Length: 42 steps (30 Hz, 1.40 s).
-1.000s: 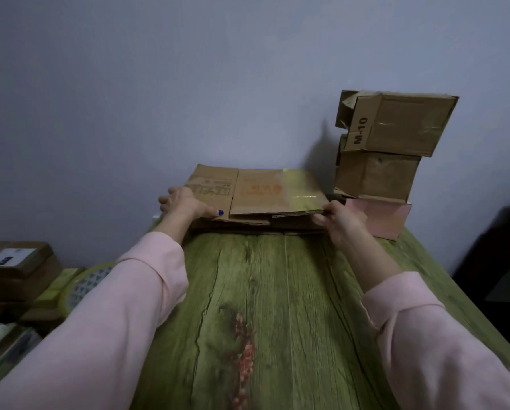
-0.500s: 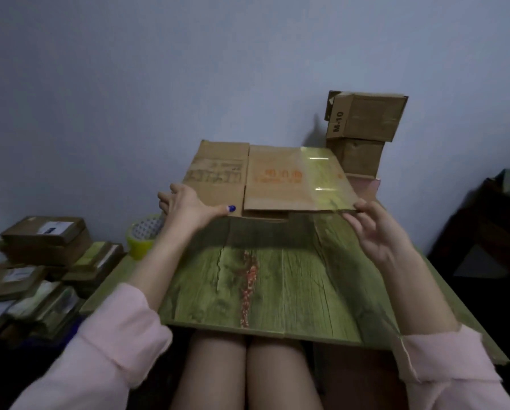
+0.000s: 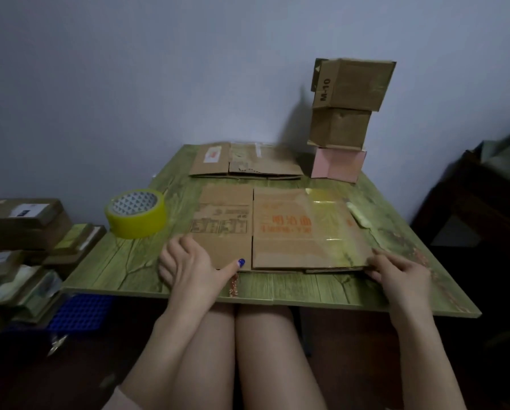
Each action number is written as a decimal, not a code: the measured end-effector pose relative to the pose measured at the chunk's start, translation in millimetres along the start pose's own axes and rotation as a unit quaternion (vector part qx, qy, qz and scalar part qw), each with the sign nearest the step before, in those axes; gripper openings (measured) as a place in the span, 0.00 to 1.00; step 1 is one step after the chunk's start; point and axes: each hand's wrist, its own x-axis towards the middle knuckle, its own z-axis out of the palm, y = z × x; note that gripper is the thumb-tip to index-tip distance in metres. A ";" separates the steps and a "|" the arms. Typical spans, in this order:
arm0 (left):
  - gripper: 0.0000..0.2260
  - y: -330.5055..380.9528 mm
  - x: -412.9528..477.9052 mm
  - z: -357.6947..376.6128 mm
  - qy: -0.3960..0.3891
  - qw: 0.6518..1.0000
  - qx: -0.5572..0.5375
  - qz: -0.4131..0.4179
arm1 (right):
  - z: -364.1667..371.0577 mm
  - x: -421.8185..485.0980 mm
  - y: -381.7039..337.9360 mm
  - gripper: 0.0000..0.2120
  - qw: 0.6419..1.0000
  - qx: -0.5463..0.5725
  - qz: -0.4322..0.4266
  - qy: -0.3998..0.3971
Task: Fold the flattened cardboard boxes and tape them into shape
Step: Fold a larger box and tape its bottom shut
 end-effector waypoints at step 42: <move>0.21 -19.0 10.2 -15.9 0.058 0.985 -0.081 0.138 | 123.6 -70.5 -24.9 0.22 0.749 -0.217 -0.622 0.072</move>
